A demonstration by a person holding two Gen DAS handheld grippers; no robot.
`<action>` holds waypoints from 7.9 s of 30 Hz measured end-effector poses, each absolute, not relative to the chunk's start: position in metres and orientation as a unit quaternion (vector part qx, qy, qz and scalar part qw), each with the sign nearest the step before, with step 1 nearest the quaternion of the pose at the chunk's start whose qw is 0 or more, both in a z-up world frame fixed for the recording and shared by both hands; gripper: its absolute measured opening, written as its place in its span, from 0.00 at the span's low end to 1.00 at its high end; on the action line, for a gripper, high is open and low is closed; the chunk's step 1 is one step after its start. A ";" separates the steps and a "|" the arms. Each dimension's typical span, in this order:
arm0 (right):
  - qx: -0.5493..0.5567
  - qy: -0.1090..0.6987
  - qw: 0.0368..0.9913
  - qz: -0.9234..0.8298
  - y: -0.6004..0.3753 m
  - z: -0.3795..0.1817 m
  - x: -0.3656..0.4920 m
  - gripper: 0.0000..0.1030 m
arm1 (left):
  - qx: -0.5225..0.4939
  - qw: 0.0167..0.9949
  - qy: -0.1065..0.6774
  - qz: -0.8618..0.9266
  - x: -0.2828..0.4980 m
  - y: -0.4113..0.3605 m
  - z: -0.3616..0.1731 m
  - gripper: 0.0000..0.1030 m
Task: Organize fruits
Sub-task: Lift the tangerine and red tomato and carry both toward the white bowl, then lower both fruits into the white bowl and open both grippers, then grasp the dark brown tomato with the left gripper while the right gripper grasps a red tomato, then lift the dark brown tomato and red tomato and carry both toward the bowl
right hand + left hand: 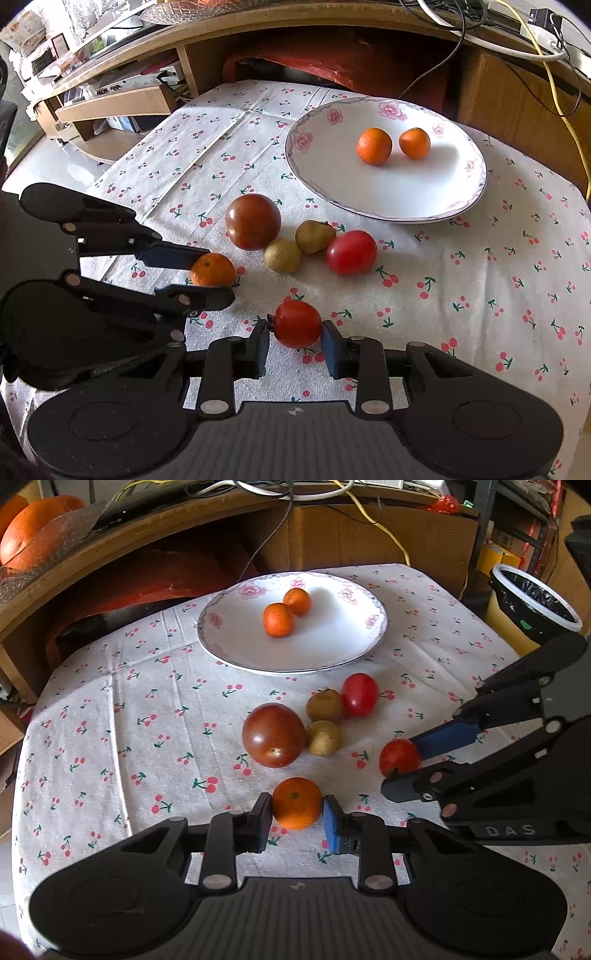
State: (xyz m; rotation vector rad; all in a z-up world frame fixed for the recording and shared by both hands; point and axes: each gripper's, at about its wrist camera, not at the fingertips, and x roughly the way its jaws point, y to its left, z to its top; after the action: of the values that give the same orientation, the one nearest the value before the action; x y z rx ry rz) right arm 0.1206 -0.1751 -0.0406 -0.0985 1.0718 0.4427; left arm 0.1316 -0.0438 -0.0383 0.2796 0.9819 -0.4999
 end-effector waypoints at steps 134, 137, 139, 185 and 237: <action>-0.031 0.442 0.883 0.157 -0.203 -0.005 0.168 0.37 | 0.127 0.876 0.415 -0.210 0.184 -0.063 -0.006 0.42; -0.034 0.446 0.879 0.165 -0.200 -0.007 0.164 0.38 | 0.126 0.874 0.417 -0.216 0.178 -0.058 -0.006 0.42; -0.039 0.449 0.876 0.172 -0.198 -0.008 0.162 0.38 | 0.128 0.872 0.418 -0.220 0.175 -0.056 -0.006 0.43; -0.057 0.494 0.845 0.197 -0.193 -0.039 0.168 0.26 | 0.062 0.851 0.462 -0.242 0.191 -0.042 -0.032 0.47; -0.074 0.491 0.846 0.194 -0.187 -0.037 0.162 0.25 | 0.136 0.852 0.451 -0.227 0.171 -0.042 -0.034 0.46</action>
State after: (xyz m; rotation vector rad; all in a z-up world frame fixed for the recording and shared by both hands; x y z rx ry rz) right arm 0.1622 -0.1870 -0.0368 -0.1556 1.0366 0.4088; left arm 0.1714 -0.0418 -0.0339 0.2869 0.9482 -0.4786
